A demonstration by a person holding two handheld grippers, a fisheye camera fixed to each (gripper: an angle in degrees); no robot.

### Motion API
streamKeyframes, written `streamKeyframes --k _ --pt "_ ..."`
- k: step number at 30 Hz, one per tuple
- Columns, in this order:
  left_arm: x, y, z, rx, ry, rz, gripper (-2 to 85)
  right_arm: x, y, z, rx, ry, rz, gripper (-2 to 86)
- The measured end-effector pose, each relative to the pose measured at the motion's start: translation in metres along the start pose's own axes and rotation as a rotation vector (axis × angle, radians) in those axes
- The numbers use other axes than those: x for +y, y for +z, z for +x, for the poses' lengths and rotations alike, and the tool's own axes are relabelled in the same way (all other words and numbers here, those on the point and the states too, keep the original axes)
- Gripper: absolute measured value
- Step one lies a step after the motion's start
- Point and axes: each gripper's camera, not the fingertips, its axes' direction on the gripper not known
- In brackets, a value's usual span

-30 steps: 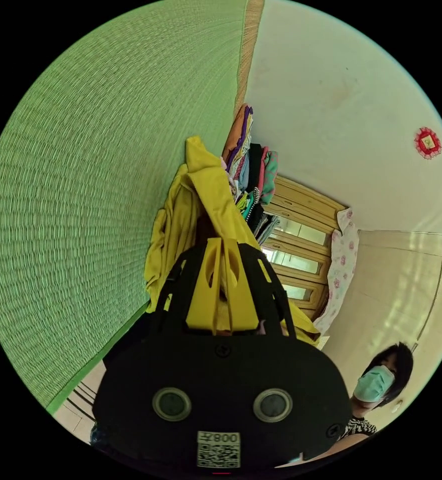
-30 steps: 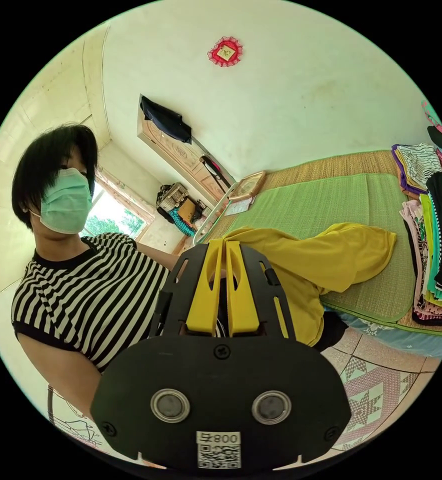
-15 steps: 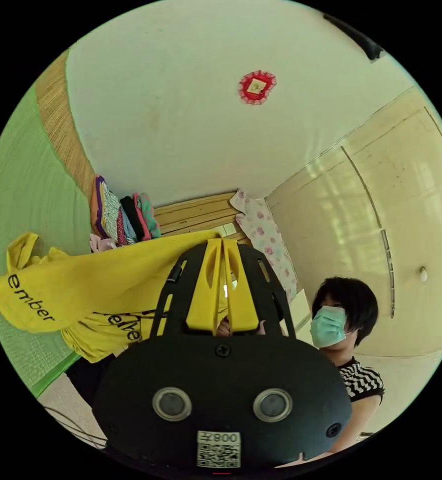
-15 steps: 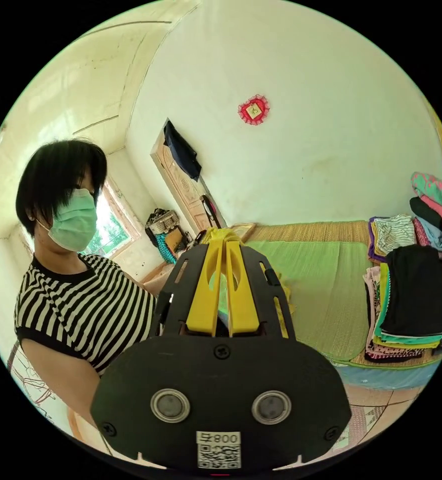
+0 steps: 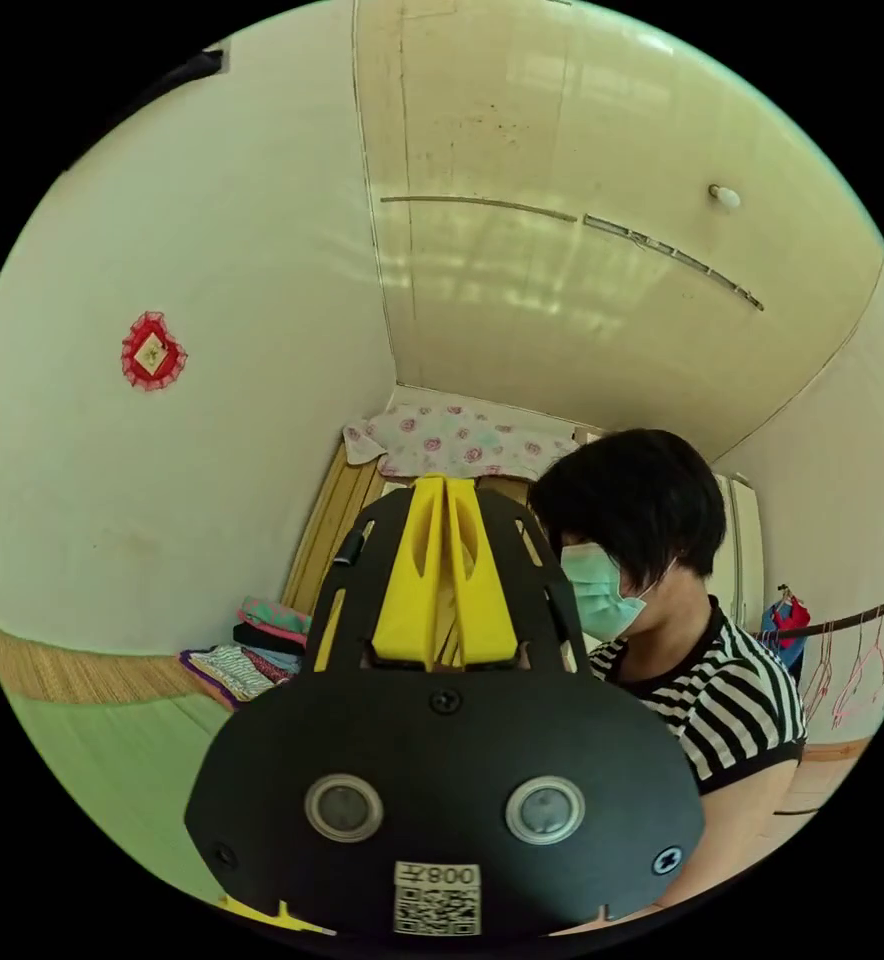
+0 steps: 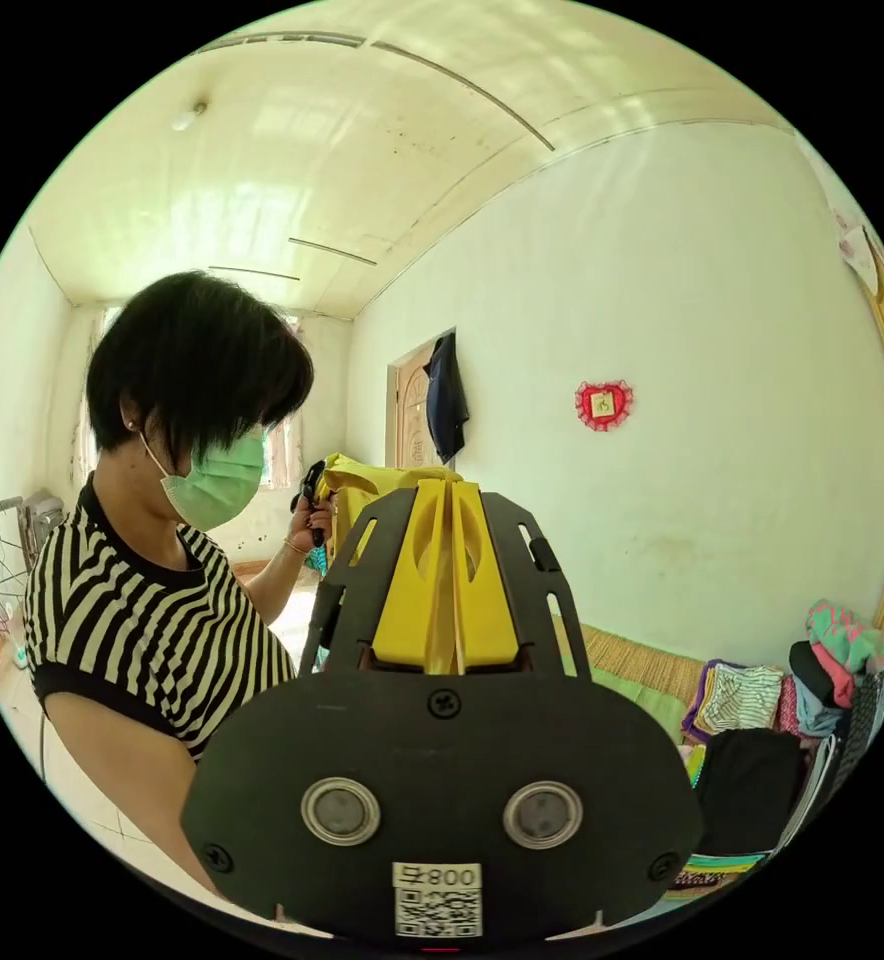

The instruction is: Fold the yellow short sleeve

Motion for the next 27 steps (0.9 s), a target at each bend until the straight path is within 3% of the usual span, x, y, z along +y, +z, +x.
streamKeyframes --k 7,14,22,27 --pt "-0.025 -0.045 0.071 -0.121 0.227 0.014 0.2 0.001 0.019 -0.024 0.005 -0.068 0.055 0.5" --pt "-0.043 -0.069 0.057 -0.217 0.221 0.004 0.1 0.01 0.103 0.009 -0.051 -0.039 0.02 0.5" --pt "-0.079 -0.068 -0.084 -0.46 0.075 -0.096 0.3 0.014 0.304 0.123 0.007 0.047 -0.14 0.6" --pt "-0.075 -0.061 -0.23 -0.699 -0.107 -0.215 0.6 0.061 0.525 0.261 0.005 0.244 -0.405 0.8"
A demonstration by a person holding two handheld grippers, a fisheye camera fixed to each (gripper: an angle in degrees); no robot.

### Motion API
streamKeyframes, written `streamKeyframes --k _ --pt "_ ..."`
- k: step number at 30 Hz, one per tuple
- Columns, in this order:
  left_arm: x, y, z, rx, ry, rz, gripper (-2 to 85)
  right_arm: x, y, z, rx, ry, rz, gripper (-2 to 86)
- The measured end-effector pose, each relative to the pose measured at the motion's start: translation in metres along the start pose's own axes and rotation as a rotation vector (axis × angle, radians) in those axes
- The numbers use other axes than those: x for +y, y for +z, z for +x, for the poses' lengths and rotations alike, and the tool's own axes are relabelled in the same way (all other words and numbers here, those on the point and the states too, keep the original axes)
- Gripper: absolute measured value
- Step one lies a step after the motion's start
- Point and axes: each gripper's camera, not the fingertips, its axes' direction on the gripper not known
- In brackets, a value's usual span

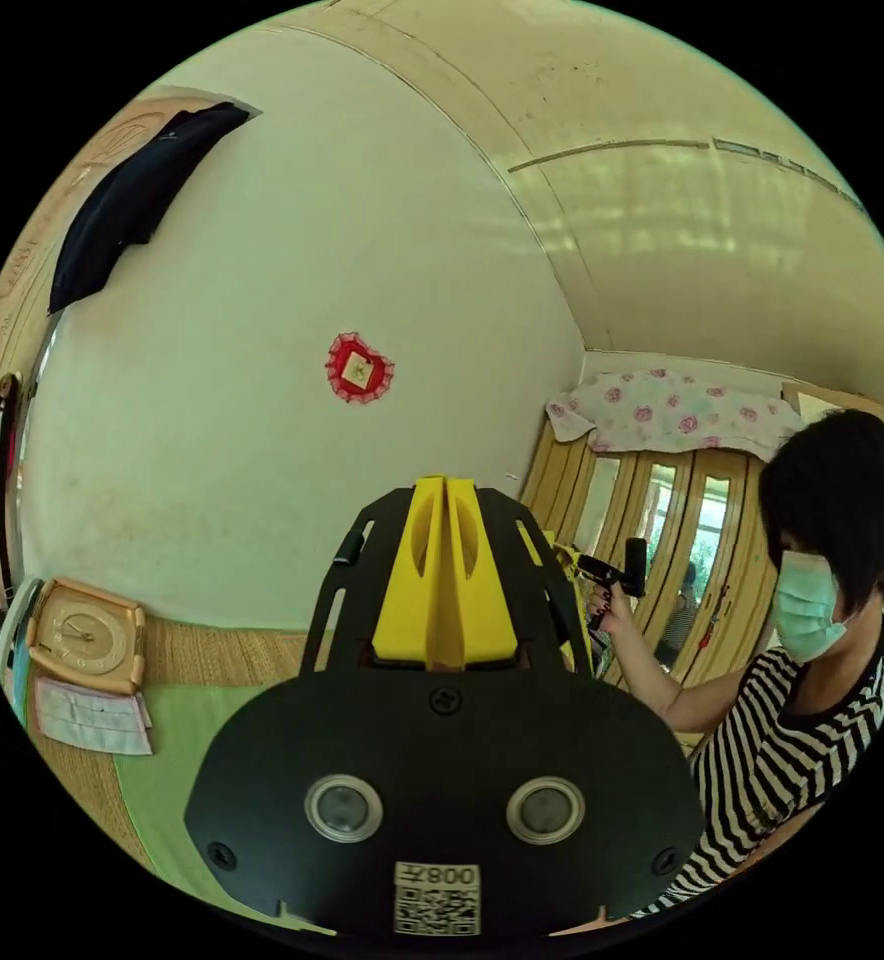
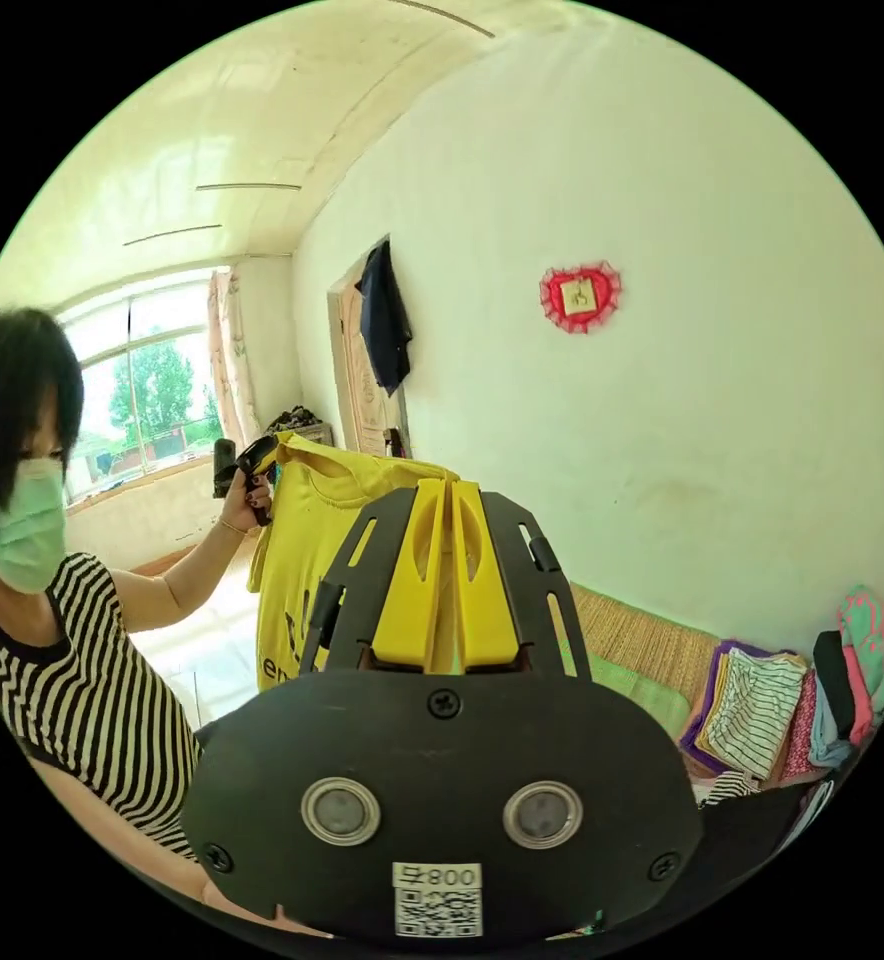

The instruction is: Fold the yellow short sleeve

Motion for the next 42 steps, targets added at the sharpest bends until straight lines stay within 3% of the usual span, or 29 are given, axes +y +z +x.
streamKeyframes --k 4,9,15,18,26,36,42 --pt "0.019 0.099 -0.116 -0.145 -0.231 -0.211 1.6 -0.011 0.18 0.106 0.045 0.195 -0.28 1.3" --pt "0.093 0.162 -0.227 -0.228 -0.502 -0.416 5.4 0.069 0.359 0.209 0.118 0.454 -0.51 2.3" --pt "0.189 0.146 -0.287 -0.335 -0.665 -0.593 3.7 0.21 0.468 0.187 0.06 0.452 -0.688 5.0" --pt "0.215 0.127 -0.297 -0.44 -0.712 -0.648 7.3 0.26 0.522 0.153 0.047 0.434 -0.797 6.3" --pt "0.221 0.153 -0.325 -0.564 -0.77 -0.693 8.4 0.274 0.641 0.103 0.169 0.385 -0.903 6.6" --pt "0.213 0.21 -0.35 -0.625 -0.783 -0.751 1.5 0.258 0.73 0.054 0.219 0.375 -0.939 2.1" --pt "0.176 0.208 -0.357 -0.593 -0.762 -0.615 0.9 0.186 0.722 0.025 0.327 0.233 -0.877 0.8"
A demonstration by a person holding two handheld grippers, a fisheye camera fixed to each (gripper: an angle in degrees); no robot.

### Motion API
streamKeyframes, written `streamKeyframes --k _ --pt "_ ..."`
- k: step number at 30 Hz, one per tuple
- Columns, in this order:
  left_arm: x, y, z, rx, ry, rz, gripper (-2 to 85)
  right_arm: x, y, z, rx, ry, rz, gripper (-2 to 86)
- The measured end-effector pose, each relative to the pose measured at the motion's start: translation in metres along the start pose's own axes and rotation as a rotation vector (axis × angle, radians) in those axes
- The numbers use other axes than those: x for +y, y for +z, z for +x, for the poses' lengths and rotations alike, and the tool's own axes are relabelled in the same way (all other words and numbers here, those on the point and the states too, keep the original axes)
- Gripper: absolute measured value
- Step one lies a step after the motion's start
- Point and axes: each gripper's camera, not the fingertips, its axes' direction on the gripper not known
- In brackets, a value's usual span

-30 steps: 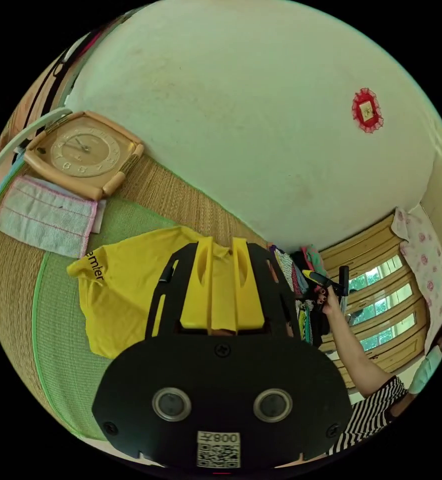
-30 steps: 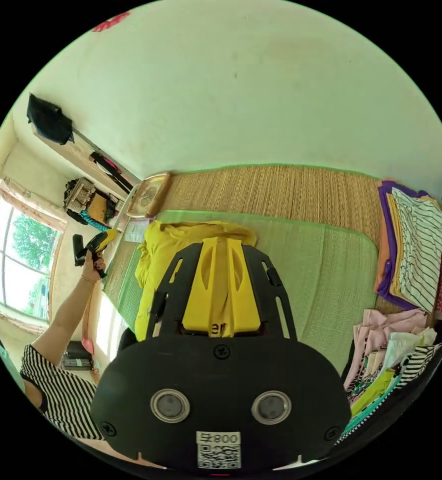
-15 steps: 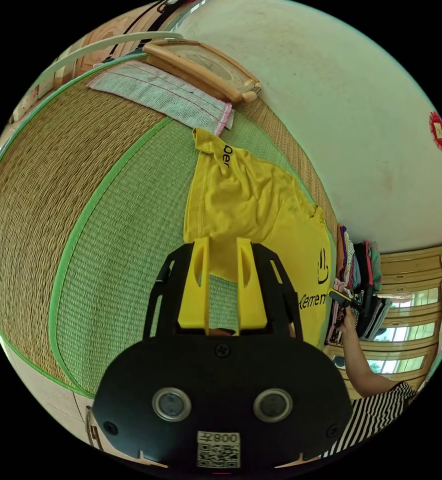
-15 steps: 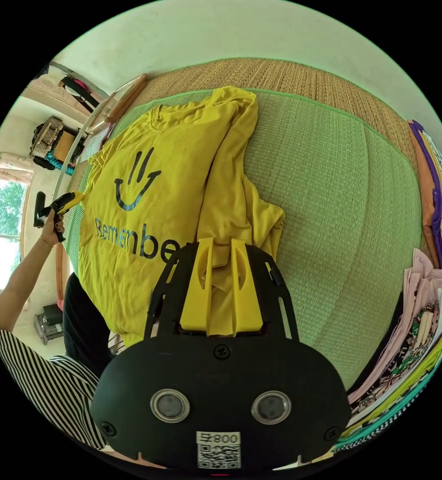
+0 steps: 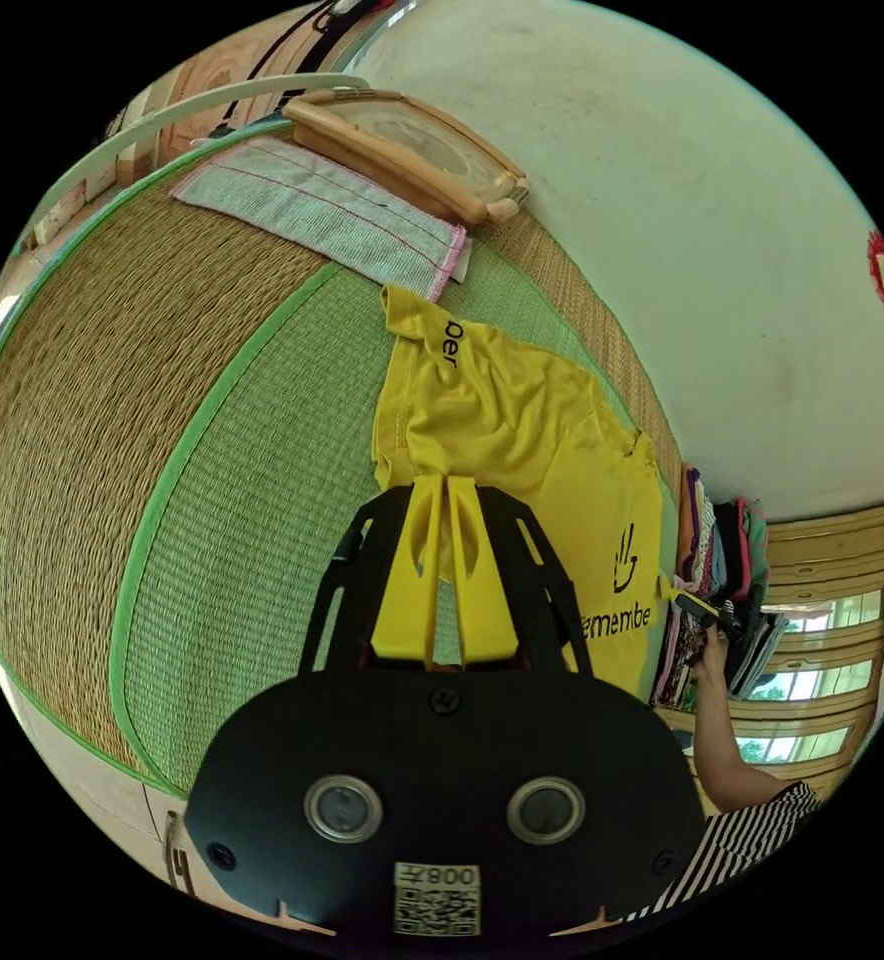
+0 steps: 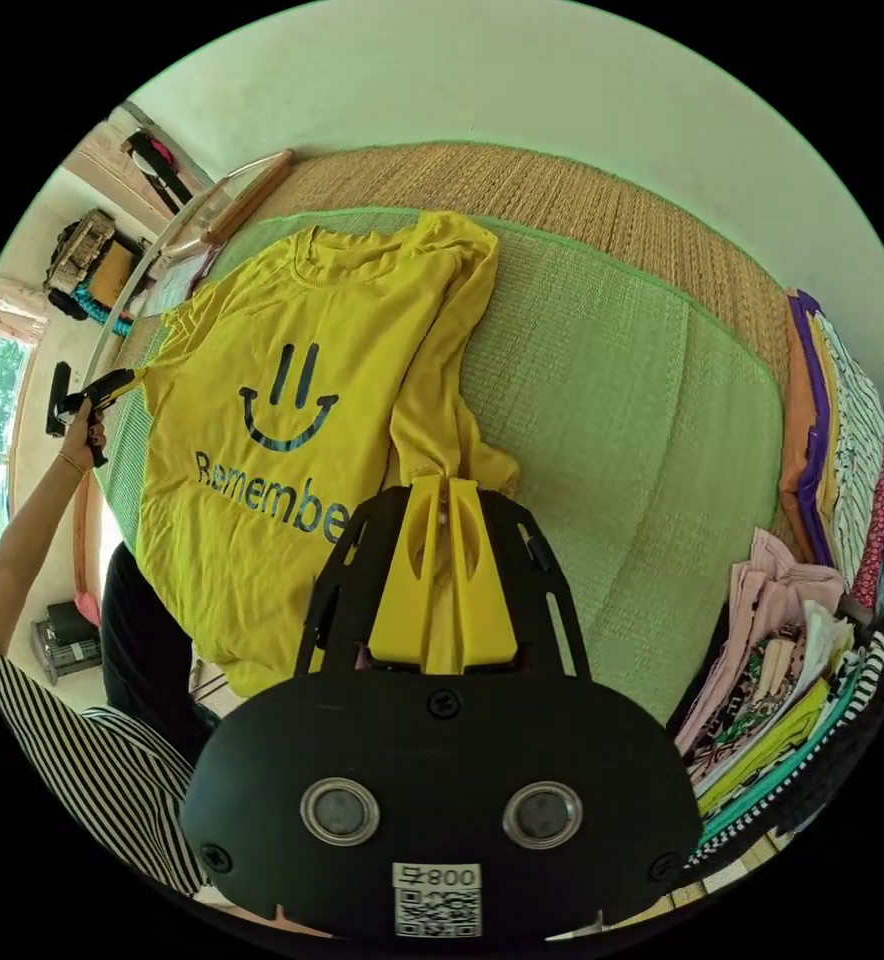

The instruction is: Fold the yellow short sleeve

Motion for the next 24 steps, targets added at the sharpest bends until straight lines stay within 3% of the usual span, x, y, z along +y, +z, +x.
streamKeyframes --k 6,11,18,24 --pt "-0.024 -0.012 0.005 -0.033 0.009 0.034 1.7 -0.055 -0.077 0.062 0.162 0.146 0.07 0.9" --pt "-0.015 -0.003 0.001 0.038 -0.044 0.067 4.4 -0.067 -0.056 0.095 0.141 0.324 0.009 2.3" --pt "-0.001 0.007 0.013 0.047 0.018 0.007 5.8 -0.026 0.02 0.017 -0.02 0.218 -0.004 4.2" --pt "-0.041 0.029 0.056 0.037 0.123 -0.015 5.8 -0.054 0.062 -0.054 -0.15 0.128 -0.006 3.2"
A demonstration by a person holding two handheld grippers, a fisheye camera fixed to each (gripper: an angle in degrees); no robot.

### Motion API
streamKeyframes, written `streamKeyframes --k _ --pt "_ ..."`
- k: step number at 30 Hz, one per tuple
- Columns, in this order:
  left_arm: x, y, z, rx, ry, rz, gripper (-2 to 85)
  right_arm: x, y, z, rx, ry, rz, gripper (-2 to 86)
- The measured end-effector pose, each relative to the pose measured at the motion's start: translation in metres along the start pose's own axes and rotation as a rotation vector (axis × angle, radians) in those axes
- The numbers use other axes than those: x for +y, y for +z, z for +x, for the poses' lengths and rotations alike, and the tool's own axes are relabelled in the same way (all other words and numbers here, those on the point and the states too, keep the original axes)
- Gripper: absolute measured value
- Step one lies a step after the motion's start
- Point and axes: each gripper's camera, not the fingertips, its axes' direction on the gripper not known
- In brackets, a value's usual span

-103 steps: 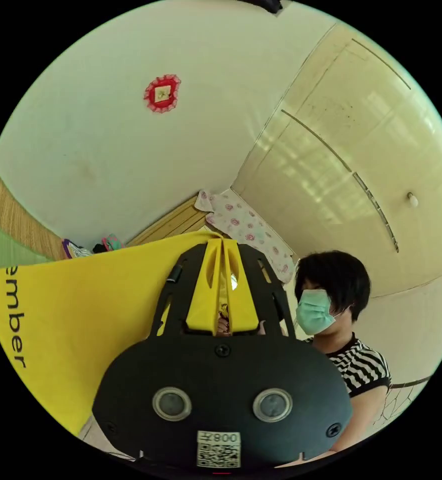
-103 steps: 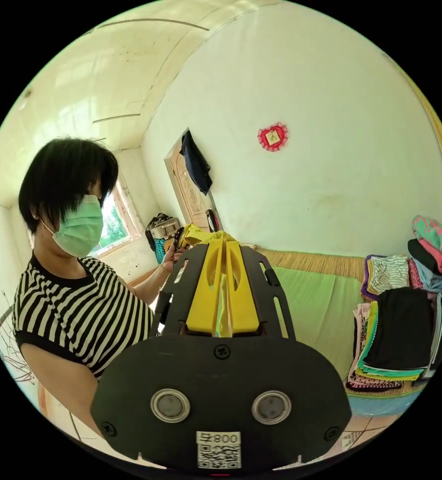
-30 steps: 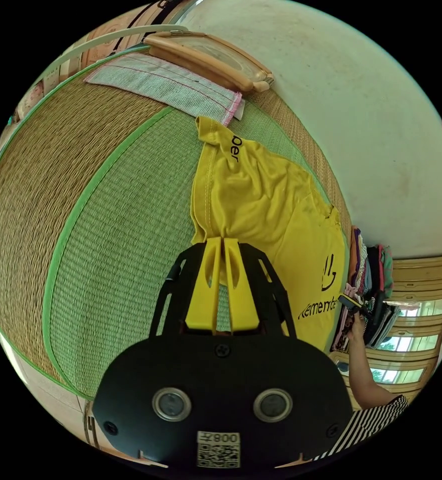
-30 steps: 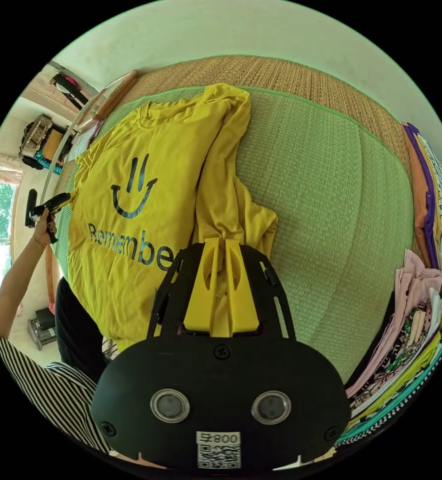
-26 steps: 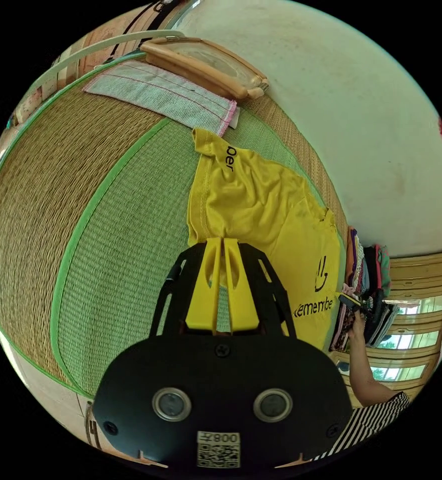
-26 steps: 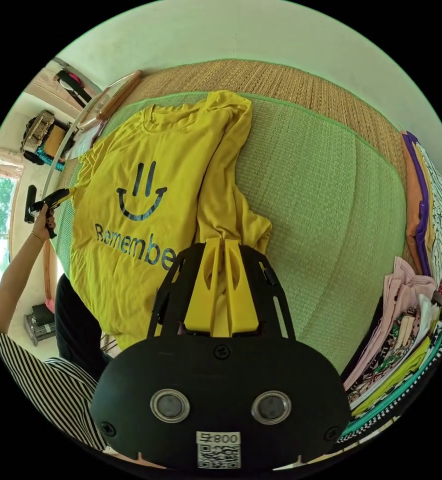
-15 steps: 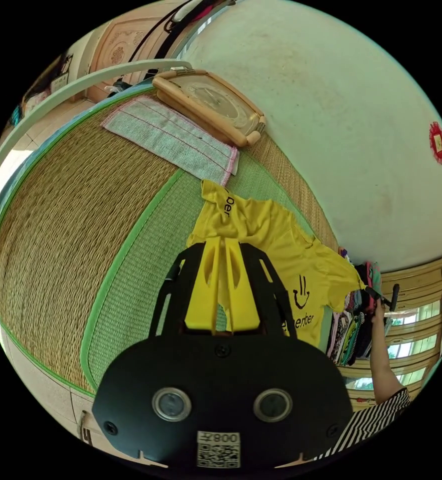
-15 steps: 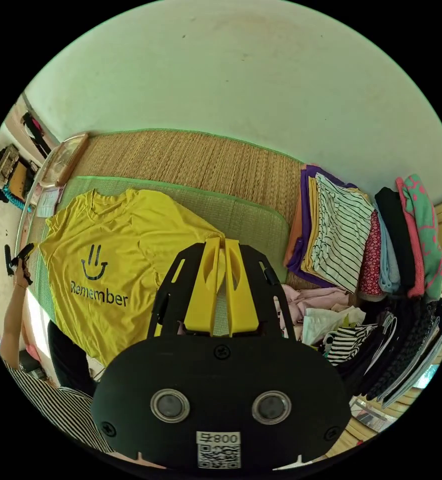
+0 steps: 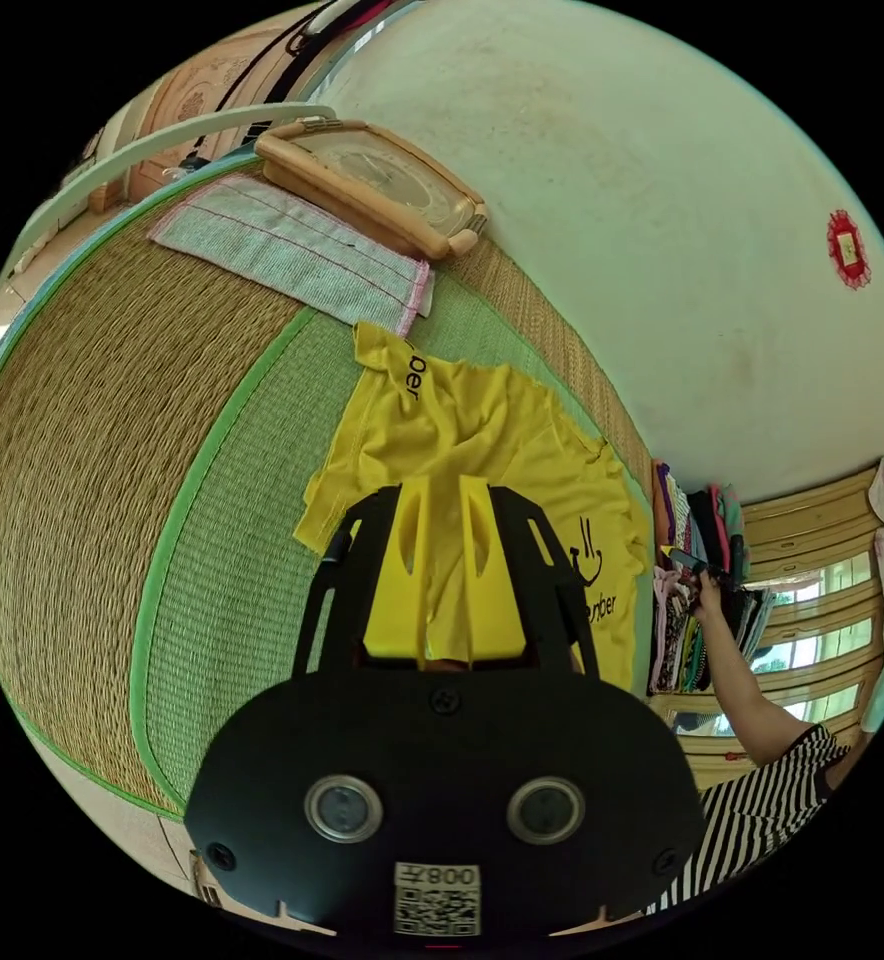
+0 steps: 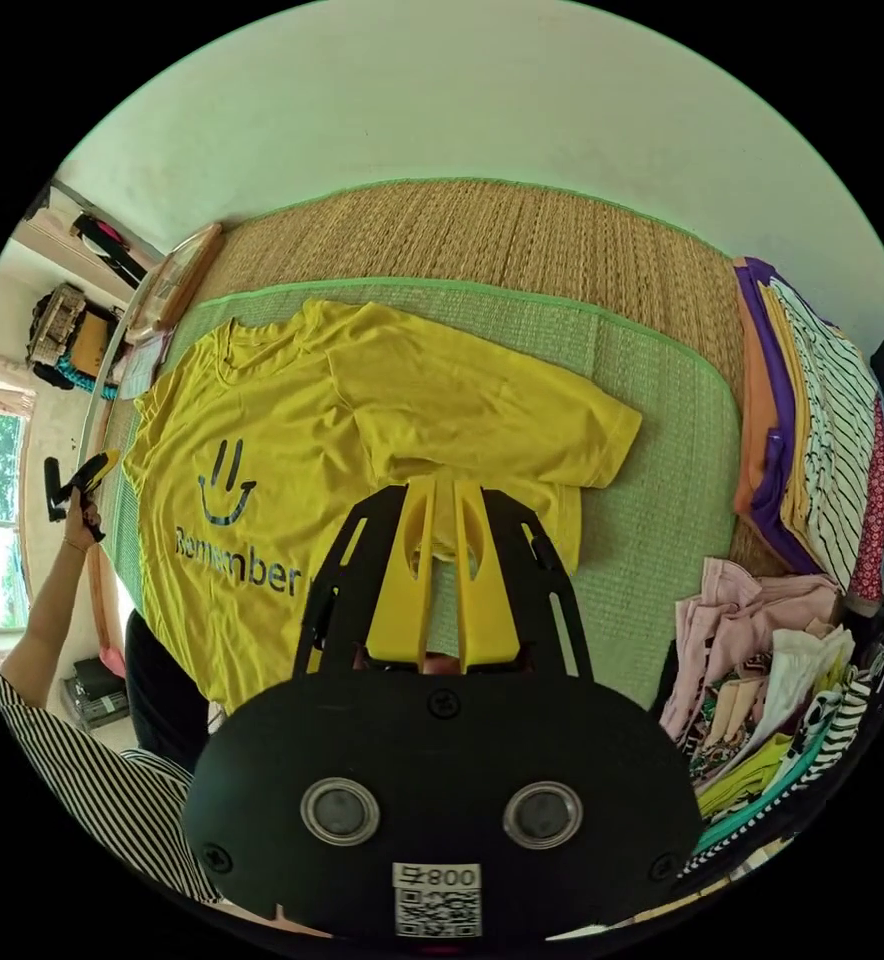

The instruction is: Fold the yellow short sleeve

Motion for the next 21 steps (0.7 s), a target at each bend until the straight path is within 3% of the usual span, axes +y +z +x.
streamKeyframes --k 7,12,17,21 --pt "-0.052 0.054 0.029 -0.156 0.013 -0.069 5.1 -0.061 0.041 -0.06 -0.05 -0.049 0.027 1.0" --pt "-0.067 0.053 0.02 -0.188 -0.059 0.003 1.9 -0.085 0.088 -0.069 0.09 -0.015 -0.042 0.2" --pt "-0.057 0.041 0.041 -0.104 0.008 0.083 1.5 -0.065 0.071 -0.062 -0.006 0.073 0.102 0.1" --pt "-0.043 0.045 0.09 -0.094 0.165 0.143 1.3 -0.036 0.059 -0.105 -0.13 -0.025 0.213 0.2"
